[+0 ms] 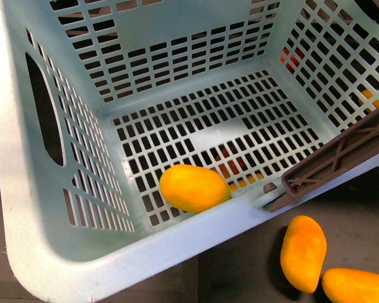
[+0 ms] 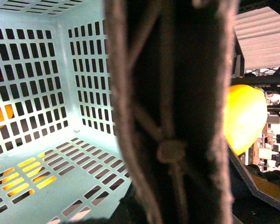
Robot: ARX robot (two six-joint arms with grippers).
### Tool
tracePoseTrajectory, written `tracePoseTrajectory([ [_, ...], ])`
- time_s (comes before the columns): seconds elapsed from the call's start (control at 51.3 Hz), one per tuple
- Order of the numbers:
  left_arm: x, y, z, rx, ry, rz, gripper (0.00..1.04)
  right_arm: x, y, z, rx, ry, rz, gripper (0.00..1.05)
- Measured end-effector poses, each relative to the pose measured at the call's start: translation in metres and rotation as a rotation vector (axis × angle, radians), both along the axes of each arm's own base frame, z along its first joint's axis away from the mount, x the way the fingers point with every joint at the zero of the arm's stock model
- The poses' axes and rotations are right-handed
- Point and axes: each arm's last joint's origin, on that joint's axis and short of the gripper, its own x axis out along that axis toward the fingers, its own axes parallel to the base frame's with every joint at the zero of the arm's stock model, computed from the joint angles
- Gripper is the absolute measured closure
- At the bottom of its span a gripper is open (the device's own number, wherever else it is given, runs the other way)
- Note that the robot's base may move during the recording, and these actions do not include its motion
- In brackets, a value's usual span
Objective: Pick lemon and mango into basket
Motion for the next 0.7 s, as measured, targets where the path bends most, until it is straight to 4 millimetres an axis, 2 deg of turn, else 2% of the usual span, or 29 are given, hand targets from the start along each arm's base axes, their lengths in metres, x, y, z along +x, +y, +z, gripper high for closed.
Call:
tracePoseTrajectory([
  [0.156, 0.000, 0.000, 0.000, 0.000, -0.001, 0.000, 1.01, 0.009, 0.023, -0.011, -0.071, 0.029, -0.022, 0.40],
  [0.253, 0.000, 0.000, 0.000, 0.000, 0.000, -0.001, 1.01, 0.011, 0.030, -0.017, -0.099, 0.047, -0.024, 0.25],
  [0.351, 0.000, 0.000, 0.000, 0.000, 0.000, 0.000, 1.01, 0.009, 0.028, -0.014, -0.119, 0.043, -0.043, 0.09],
  [0.409, 0.000, 0.000, 0.000, 0.003, -0.003, 0.000, 1.01, 0.006, 0.021, -0.008, -0.124, 0.034, -0.073, 0.08],
  [0.506, 0.000, 0.000, -0.001, 0.002, 0.003, -0.001, 1.01, -0.005, -0.004, 0.004, -0.163, 0.029, -0.202, 0.09],
  [0.701, 0.000, 0.000, -0.001, 0.007, -0.002, 0.009, 1.01, -0.032, -0.045, 0.008, -0.284, 0.095, -0.498, 0.09],
])
